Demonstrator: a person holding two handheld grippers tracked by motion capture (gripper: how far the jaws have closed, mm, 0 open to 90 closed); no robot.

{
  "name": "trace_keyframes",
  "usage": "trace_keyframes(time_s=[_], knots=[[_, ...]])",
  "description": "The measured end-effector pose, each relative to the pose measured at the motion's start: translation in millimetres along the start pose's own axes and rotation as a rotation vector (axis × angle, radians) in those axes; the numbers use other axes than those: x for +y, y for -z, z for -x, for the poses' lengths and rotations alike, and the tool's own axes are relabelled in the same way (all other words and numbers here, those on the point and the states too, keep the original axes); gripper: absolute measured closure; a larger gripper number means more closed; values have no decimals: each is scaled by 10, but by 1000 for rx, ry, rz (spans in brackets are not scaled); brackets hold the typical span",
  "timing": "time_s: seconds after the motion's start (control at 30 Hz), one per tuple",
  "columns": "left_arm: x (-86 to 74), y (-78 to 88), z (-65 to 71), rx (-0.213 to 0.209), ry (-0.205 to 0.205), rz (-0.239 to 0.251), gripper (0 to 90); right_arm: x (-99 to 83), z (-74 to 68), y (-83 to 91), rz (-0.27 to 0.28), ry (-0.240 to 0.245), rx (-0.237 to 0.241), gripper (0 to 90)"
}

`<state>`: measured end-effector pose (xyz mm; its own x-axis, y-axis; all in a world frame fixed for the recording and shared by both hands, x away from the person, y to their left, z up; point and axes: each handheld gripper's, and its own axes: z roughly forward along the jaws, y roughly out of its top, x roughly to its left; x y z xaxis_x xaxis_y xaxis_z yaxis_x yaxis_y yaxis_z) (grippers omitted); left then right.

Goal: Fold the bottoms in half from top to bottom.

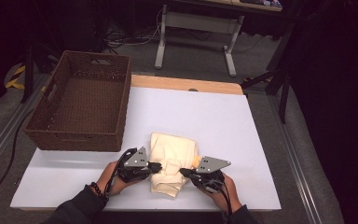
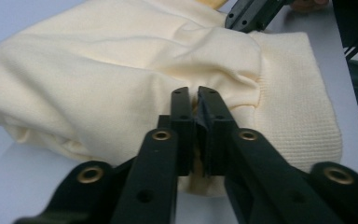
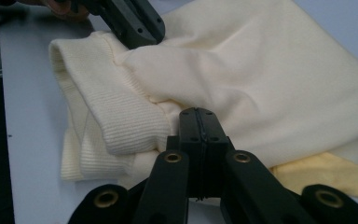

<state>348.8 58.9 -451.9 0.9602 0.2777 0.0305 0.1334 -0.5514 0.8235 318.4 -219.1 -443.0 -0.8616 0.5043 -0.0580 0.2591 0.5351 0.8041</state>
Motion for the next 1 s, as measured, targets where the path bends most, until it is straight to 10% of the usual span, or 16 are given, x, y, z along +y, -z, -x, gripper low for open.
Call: trace_keyframes(time_s=[0.63,1.0], knots=[[87,208,-10,81,-29,45,888,63,118,151,131,-39,-120,900],[78,149,3,62,-58,-8,872,53,-43,-14,27,22,-23,900]])
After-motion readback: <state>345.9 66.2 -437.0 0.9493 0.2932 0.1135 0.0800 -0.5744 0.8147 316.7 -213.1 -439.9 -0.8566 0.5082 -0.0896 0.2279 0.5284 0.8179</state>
